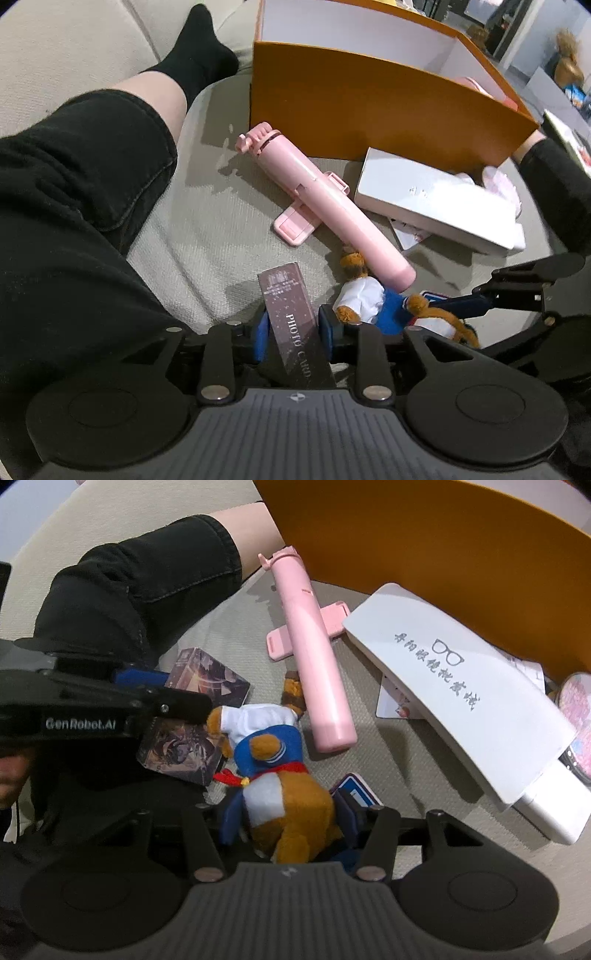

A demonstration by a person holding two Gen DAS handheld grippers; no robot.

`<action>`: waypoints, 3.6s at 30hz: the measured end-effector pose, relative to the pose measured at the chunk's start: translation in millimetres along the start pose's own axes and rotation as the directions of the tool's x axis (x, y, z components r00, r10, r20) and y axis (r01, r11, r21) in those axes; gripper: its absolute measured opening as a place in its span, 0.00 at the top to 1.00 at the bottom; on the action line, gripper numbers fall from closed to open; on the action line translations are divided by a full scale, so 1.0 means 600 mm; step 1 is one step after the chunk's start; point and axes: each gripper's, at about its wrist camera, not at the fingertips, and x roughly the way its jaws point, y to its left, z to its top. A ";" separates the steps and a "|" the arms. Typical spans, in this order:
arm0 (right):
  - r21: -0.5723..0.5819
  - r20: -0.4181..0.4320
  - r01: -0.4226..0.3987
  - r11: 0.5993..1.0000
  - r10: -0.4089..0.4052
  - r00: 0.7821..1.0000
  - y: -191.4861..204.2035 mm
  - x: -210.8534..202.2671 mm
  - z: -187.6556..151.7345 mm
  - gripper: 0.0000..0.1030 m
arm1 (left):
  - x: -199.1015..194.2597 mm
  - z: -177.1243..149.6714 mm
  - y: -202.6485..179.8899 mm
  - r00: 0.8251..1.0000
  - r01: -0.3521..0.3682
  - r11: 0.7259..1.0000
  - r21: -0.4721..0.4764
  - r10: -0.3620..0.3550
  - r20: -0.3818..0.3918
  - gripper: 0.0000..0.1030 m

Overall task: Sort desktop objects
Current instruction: 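Carry the photo-card box and plush duck with both grippers toward the orange box, then lower the photo-card box into the orange box and open the left gripper, then lower the plush duck into the orange box and open the right gripper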

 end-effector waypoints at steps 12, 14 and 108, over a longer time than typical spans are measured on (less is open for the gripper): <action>0.016 0.072 0.024 1.000 -0.025 0.997 -0.001 -0.052 -0.017 0.56 | -0.041 -0.005 0.011 0.995 0.077 0.996 -0.054 -0.074 0.070 0.75; 0.040 0.108 0.011 0.999 -0.016 0.994 -0.010 -0.079 -0.013 0.56 | -0.062 0.002 0.011 0.991 0.092 0.995 -0.049 -0.086 0.103 0.75; 0.421 0.470 0.067 0.905 -0.281 0.837 -0.221 -0.259 0.227 0.55 | 0.181 0.415 -0.086 0.876 0.456 0.879 -0.139 -0.471 -0.107 0.49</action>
